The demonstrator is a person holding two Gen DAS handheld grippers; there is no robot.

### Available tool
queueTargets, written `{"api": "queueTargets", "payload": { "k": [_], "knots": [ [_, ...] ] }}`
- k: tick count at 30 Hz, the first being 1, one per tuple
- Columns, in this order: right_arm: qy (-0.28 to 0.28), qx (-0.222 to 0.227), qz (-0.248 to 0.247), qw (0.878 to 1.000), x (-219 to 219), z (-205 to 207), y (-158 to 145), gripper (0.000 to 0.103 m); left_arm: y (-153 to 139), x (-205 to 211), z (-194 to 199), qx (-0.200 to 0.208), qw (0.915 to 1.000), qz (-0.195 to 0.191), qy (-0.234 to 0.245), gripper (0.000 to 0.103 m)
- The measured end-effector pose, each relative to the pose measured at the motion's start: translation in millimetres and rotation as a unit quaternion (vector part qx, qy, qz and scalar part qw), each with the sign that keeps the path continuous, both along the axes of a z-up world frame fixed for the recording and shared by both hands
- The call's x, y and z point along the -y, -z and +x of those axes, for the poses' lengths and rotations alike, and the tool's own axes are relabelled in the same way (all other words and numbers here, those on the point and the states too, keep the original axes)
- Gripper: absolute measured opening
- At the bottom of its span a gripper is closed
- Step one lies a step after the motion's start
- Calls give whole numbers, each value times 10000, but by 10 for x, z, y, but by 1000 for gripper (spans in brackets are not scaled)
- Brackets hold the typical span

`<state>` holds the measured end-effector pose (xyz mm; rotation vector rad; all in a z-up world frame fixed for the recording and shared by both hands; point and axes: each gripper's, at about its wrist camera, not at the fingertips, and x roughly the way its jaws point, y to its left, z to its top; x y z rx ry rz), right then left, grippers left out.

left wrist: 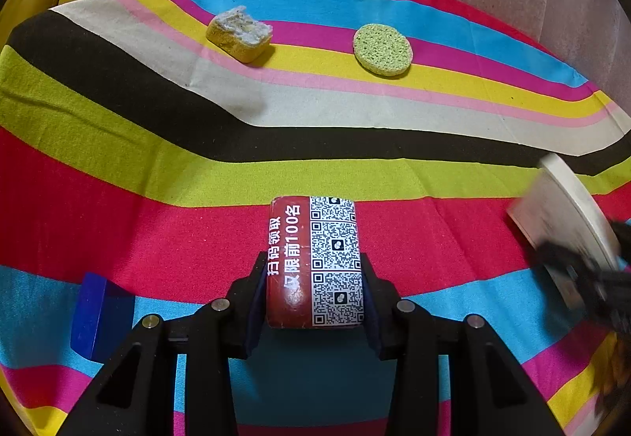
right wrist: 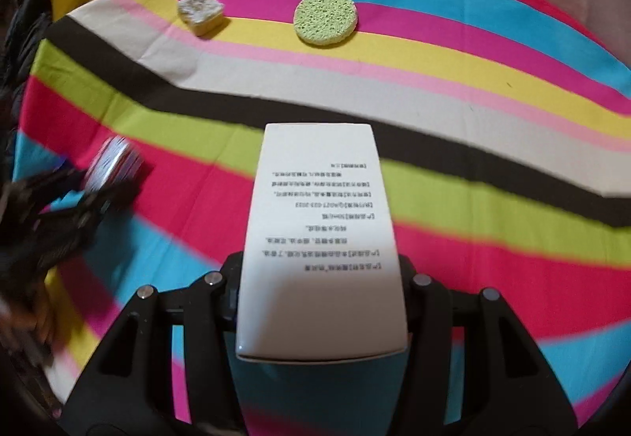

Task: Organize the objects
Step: 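Carry both boxes to the storage box and release them inside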

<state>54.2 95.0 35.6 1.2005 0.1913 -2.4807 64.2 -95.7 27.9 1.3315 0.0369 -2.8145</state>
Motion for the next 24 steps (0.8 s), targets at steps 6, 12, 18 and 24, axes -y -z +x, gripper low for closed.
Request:
{"api": "queueTargets", "payload": {
  "k": [6, 12, 18, 24],
  "knots": [
    [158, -166, -55, 9997, -218, 474, -137, 55, -11, -19, 13, 1, 10000, -8, -3, 43],
    [227, -328, -58, 9992, -499, 857, -315, 55, -85, -167, 254, 81, 9993, 352, 38, 42],
    [502, -301, -144, 9982, -858, 1199, -331, 55, -331, -610, 585, -160, 9973, 251, 671, 42],
    [822, -273, -263, 9959, -1178, 1403, -313, 55, -448, -1057, 811, -163, 9919, 238, 1239, 42]
  ]
}}
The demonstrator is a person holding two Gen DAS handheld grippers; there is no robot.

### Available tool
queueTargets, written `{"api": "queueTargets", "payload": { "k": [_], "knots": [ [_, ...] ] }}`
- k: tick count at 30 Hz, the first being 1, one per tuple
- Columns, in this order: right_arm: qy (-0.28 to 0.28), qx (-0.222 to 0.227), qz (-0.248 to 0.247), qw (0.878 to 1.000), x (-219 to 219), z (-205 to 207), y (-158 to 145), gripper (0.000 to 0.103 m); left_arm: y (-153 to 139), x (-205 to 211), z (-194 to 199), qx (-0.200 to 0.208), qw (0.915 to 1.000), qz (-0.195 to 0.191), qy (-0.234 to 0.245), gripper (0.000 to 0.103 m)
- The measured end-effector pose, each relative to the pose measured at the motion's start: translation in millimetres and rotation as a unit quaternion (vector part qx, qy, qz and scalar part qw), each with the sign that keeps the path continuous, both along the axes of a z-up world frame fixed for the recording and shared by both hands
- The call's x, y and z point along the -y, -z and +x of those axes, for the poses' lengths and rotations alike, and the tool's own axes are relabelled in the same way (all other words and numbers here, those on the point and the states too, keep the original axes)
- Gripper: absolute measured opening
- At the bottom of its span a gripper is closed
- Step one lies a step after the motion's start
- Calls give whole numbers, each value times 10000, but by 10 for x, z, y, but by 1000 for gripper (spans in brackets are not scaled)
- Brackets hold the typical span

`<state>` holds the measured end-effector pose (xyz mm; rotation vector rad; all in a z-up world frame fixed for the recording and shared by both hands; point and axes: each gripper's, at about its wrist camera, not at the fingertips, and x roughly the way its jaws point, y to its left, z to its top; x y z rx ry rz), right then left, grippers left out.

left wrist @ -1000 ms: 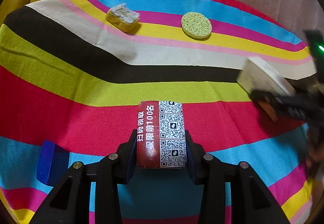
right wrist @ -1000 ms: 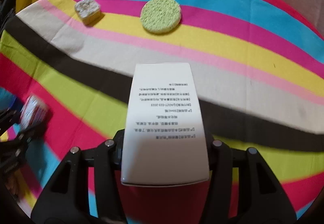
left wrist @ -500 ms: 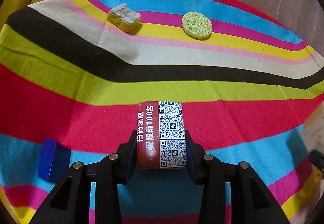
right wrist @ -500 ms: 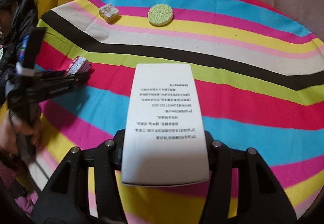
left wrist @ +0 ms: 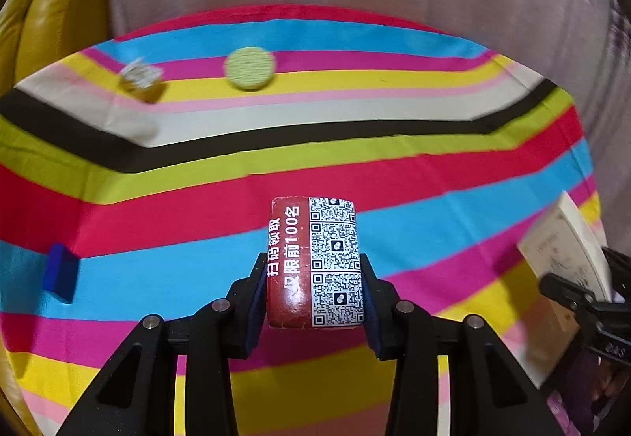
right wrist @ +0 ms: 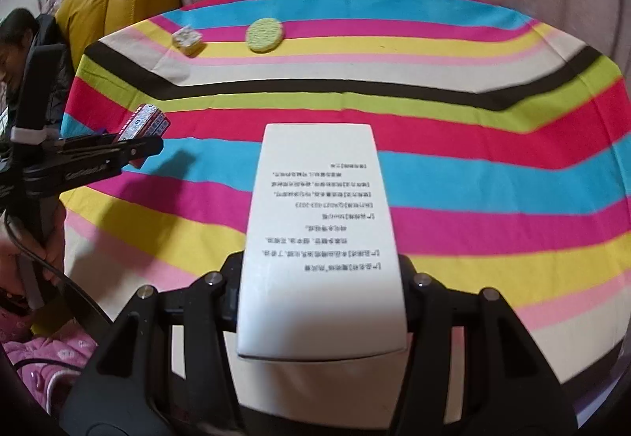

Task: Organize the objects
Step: 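Carry both boxes to the storage box and release them inside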

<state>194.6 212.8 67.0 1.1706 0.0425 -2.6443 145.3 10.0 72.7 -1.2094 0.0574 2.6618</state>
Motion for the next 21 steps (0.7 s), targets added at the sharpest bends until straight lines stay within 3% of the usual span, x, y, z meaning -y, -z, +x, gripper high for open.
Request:
{"api": "queueTargets", "payload": {
  "k": [10, 21],
  "knots": [
    [384, -142, -172, 9990, -427, 281, -108, 55, -162, -622, 292, -85, 9965, -276, 790, 42],
    [871, -215, -155, 9958, -923, 624, -185, 55, -256, -1246, 546, -144, 9851, -514, 1636, 42]
  ]
}}
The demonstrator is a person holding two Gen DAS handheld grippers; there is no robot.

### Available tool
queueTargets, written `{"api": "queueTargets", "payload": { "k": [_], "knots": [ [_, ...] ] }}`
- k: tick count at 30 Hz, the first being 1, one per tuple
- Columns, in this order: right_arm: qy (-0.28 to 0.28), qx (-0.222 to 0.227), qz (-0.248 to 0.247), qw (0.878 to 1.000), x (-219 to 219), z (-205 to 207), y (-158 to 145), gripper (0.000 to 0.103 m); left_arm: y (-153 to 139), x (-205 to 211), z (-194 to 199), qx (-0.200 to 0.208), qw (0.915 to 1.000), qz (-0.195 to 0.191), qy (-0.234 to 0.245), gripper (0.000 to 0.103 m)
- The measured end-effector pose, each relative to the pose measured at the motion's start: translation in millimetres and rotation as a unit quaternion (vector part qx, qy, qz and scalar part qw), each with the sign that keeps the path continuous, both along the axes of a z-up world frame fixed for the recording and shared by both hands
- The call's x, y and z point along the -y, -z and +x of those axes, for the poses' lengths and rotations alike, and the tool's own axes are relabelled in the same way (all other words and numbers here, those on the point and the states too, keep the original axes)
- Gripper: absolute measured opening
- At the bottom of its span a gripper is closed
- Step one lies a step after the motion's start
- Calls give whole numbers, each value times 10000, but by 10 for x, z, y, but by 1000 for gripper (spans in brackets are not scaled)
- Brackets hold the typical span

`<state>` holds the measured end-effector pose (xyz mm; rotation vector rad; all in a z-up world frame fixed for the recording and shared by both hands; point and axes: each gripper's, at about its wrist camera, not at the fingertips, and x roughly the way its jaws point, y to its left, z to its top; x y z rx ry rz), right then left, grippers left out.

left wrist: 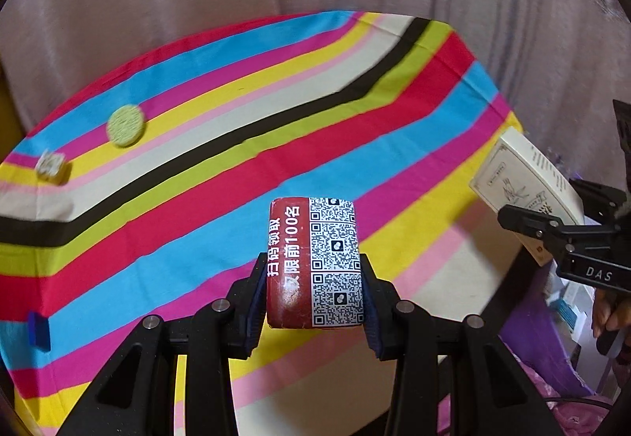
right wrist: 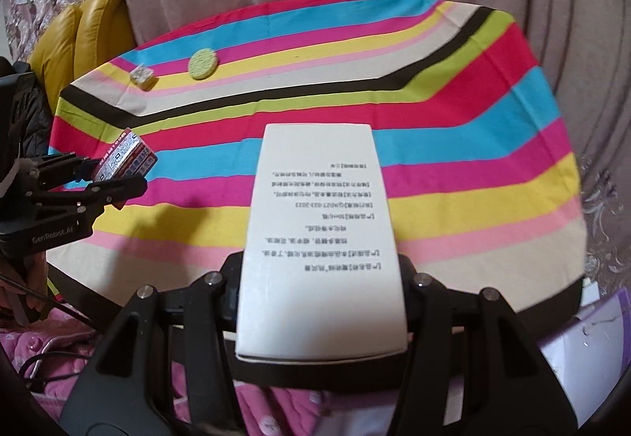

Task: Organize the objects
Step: 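Carry both boxes to the storage box and release them inside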

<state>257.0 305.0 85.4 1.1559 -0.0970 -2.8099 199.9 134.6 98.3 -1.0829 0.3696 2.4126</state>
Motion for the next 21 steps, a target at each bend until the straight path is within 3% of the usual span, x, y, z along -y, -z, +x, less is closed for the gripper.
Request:
{"api": "queueTargets", "payload": {
  "k": [12, 17, 21],
  "knots": [
    [578, 50, -43, 9983, -456, 353, 24, 55, -46, -655, 286, -20, 9954, -265, 924, 42],
    [876, 97, 194, 9959, -676, 561, 23, 55, -93, -1074, 494, -4, 9867, -304, 1595, 42],
    [1212, 191, 383, 9917, -890, 748, 38, 55, -78, -1418, 704, 107, 9748, -265, 2214, 42]
  ]
}}
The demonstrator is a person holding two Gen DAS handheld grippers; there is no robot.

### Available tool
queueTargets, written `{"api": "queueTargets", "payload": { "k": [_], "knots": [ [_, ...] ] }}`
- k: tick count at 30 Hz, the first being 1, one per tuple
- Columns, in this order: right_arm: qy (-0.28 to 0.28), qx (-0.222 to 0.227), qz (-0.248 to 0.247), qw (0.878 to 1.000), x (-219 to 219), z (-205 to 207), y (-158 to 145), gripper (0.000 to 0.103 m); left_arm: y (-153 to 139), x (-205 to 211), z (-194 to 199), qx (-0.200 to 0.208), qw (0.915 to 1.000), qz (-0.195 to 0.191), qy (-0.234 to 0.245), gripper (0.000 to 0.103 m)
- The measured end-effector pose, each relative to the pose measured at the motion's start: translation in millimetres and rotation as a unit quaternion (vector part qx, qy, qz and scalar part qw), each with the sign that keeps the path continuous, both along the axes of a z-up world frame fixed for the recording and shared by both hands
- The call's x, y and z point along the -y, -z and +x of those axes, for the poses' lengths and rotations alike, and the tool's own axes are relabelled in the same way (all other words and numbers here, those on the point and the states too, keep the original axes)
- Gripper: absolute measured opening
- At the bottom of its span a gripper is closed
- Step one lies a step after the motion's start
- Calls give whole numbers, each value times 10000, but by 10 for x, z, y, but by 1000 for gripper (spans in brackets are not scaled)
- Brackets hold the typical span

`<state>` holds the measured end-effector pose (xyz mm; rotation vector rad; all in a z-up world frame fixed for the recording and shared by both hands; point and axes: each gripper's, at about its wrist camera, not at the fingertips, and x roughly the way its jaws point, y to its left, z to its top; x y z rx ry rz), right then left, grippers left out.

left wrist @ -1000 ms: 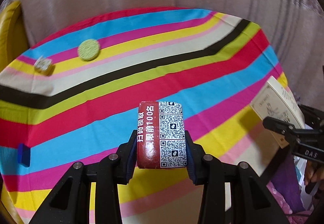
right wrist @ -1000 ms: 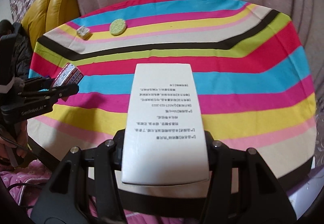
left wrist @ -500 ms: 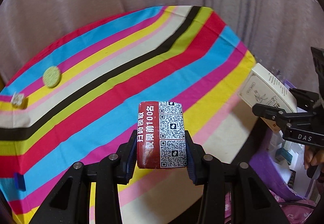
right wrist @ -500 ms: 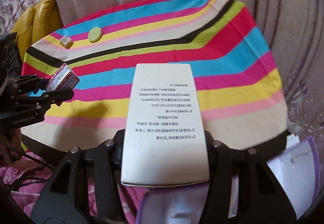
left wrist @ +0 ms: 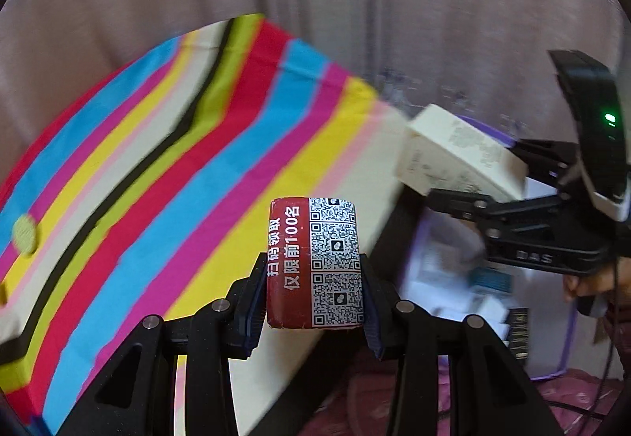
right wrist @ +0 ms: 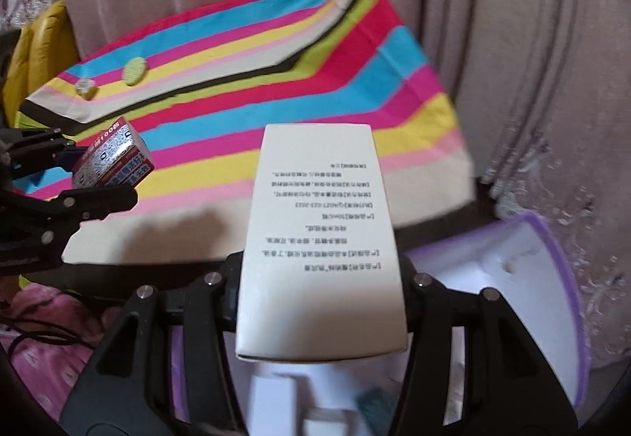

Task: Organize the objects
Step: 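Carry both boxes to the storage box and release them inside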

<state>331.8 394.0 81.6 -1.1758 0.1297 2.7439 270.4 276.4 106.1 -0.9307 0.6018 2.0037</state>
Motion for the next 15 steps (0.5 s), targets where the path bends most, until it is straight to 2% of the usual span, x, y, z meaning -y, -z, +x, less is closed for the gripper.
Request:
{"api": "queueTargets", "payload": {
  "k": [3, 6, 9, 10, 11, 12, 13, 14, 15],
  "knots": [
    [310, 152, 120, 9993, -188, 169, 42, 55, 56, -238, 175, 66, 9989, -36, 454, 42],
    [595, 337, 196, 9975, -355, 294, 96, 55, 108, -401, 288, 295, 9958, 50, 866, 42],
    [836, 513, 395, 9944, -461, 405, 121, 56, 163, -533, 394, 639, 9880, 241, 1385, 43],
    [931, 629, 530, 9923, -495, 438, 130, 56, 192, -577, 436, 859, 9827, 293, 1616, 44],
    [1043, 753, 645, 9896, -526, 463, 141, 56, 232, -626, 494, 1088, 9768, 319, 1818, 51],
    [1135, 872, 711, 9871, -558, 460, 158, 61, 249, -627, 500, 1228, 9732, 299, 1919, 66],
    [1241, 1015, 777, 9840, -595, 461, 176, 70, 281, -633, 512, 1247, 9731, 250, 1922, 72],
    [1350, 1096, 858, 9810, -623, 455, 178, 73, 294, -610, 506, 1179, 9750, 251, 1868, 78],
    [1436, 1090, 919, 9793, -634, 444, 161, 77, 291, -559, 481, 1117, 9770, 294, 1792, 79]
  ]
}}
